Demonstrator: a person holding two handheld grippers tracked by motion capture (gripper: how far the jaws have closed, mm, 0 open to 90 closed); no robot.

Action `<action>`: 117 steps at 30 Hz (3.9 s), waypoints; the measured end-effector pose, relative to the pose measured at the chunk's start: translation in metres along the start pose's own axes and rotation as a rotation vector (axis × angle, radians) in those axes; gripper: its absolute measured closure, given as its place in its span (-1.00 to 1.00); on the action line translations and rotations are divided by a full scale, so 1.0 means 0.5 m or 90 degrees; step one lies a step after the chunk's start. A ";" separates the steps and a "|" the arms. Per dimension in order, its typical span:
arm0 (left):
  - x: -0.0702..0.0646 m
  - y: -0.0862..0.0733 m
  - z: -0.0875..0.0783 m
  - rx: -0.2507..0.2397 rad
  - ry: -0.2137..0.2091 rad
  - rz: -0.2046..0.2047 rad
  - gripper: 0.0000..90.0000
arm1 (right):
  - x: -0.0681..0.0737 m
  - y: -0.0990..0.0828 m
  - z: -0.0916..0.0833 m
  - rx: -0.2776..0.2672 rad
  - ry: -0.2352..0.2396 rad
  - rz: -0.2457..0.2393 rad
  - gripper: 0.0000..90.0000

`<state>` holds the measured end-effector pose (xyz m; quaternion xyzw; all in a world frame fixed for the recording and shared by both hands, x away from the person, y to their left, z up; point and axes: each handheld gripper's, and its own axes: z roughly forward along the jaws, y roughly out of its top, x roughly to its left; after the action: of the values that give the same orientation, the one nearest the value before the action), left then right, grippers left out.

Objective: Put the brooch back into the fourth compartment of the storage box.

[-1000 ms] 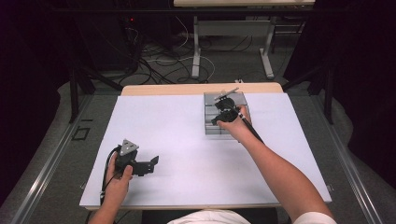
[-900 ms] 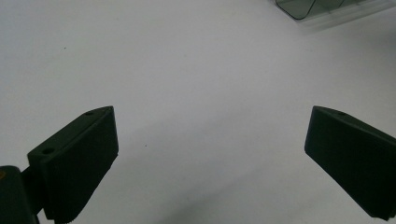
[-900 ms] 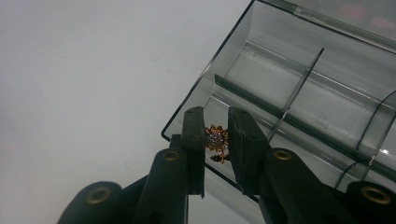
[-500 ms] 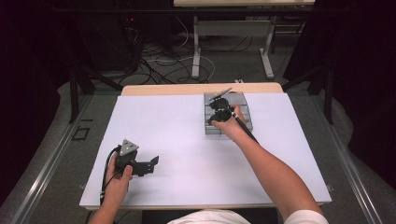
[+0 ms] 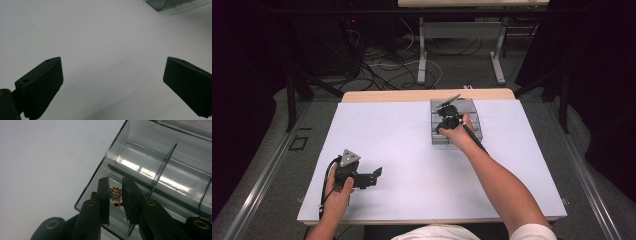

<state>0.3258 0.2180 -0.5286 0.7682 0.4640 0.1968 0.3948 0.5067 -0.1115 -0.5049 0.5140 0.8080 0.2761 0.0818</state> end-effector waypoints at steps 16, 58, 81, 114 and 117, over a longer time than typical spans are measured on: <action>0.001 0.000 0.001 0.001 -0.002 -0.001 -0.93 | -0.008 0.001 0.008 0.034 0.003 0.015 0.70; 0.000 0.002 0.004 0.003 -0.005 -0.002 -0.93 | 0.008 -0.003 -0.045 -0.007 0.048 -0.038 0.15; -0.001 0.000 0.004 -0.002 0.000 -0.004 -0.93 | 0.047 -0.028 -0.099 -0.041 0.079 -0.108 -0.05; 0.002 0.000 0.006 -0.003 0.000 -0.009 -0.93 | 0.017 -0.156 -0.175 -0.070 0.087 -0.133 -0.40; 0.002 0.000 0.006 -0.003 0.000 -0.010 -0.93 | 0.012 -0.167 -0.183 -0.079 0.083 -0.120 -0.48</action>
<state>0.3280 0.2175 -0.5306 0.7637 0.4693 0.1948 0.3983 0.4002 -0.1662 -0.4719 0.4104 0.8378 0.3496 0.0863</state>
